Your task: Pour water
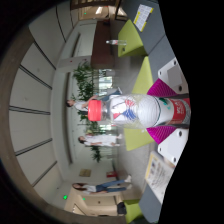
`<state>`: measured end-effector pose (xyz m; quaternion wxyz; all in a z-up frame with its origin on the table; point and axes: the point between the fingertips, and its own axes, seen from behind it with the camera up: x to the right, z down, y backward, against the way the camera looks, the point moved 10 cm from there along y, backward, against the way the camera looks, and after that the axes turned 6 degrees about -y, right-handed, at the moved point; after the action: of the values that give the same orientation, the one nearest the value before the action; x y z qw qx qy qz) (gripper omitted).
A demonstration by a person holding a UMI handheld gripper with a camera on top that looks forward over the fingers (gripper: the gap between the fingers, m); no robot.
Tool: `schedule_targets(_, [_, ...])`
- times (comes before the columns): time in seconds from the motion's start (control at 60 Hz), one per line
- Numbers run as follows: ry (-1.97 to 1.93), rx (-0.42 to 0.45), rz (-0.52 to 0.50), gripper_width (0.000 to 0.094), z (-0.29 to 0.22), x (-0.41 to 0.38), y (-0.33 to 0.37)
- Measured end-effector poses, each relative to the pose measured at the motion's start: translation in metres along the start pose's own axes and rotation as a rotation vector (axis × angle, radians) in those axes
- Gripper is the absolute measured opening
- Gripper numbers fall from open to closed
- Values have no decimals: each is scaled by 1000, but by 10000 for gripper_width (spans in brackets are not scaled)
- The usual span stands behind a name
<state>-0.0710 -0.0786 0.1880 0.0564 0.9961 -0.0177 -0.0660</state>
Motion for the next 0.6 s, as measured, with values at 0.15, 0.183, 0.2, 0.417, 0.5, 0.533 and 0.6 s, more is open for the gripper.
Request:
schedule_targets(0.15, [34, -114, 40, 335, 55, 27, -1])
schedule_targets(0.183, [46, -136, 47, 334, 66, 37, -11])
schedule_targets(0.2, [51, -147, 50, 335, 72, 35, -6])
schedule_targets(0.417, [70, -127, 44, 510, 77, 34, -1])
schedule_targets(0.5, [55, -177, 67, 689, 75, 36, 2])
schedule_targets(0.533, [49, -193, 69, 815, 74, 35, 7])
schedule_targets(0.6, [46, -224, 91, 828, 71, 34, 20])
